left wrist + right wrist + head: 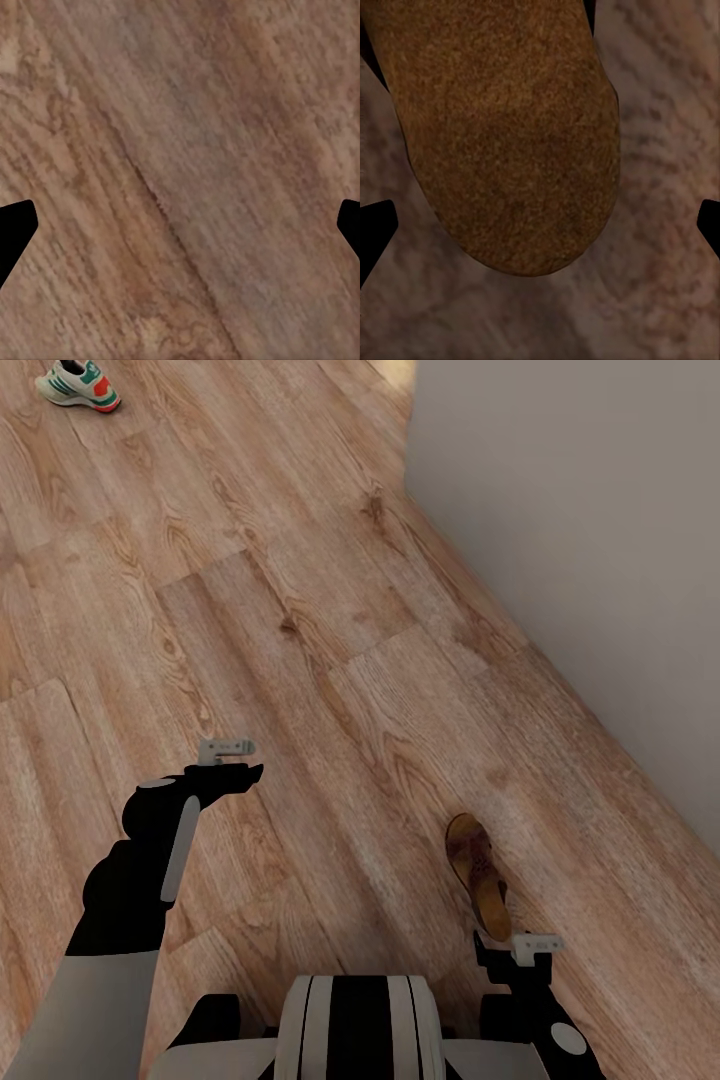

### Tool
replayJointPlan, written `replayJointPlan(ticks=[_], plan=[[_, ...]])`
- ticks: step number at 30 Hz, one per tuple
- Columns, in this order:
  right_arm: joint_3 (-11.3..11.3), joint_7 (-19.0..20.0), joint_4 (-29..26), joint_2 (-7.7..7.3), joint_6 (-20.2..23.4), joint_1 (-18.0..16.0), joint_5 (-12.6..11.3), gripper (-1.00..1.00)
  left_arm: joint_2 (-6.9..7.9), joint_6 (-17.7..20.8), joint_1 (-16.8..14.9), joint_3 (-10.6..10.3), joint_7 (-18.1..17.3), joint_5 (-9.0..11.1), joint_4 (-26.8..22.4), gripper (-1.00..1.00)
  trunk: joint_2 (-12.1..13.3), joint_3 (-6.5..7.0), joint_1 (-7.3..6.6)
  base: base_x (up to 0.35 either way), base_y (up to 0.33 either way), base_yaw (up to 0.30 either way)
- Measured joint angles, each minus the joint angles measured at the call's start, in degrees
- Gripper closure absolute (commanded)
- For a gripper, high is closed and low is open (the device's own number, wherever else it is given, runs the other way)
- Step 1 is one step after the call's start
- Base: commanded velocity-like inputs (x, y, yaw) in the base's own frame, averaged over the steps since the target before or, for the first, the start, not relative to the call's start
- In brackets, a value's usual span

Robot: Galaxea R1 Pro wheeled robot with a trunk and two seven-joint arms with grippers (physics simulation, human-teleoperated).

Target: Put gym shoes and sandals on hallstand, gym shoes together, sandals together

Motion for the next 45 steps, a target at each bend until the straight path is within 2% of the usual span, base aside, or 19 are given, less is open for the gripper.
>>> replayJointPlan(ticks=[25,26,45], plan=[[0.29,-0.01,0.00,-0.08,0.00,0.01,0.05,-1.00,-0.04,0.00,0.00,0.02,0.00,0.00,0.00,-1.00,-0.11,0.00,0.21,0.031,0.000,0.000],[0.29,0.00,0.00,-0.08,0.00,0.01,0.05,1.00,-0.04,0.00,0.00,0.00,0.00,0.00,0.00,-1.00,-0.11,0.00,0.21,0.005,0.000,0.000],[0.19,-0.15,-0.08,-0.09,-0.08,0.00,0.27,1.00,-0.02,0.01,0.03,0.12,0.00,0.00,-0.01,-1.00,-0.11,0.00,0.20,0.000,0.000,0.000]])
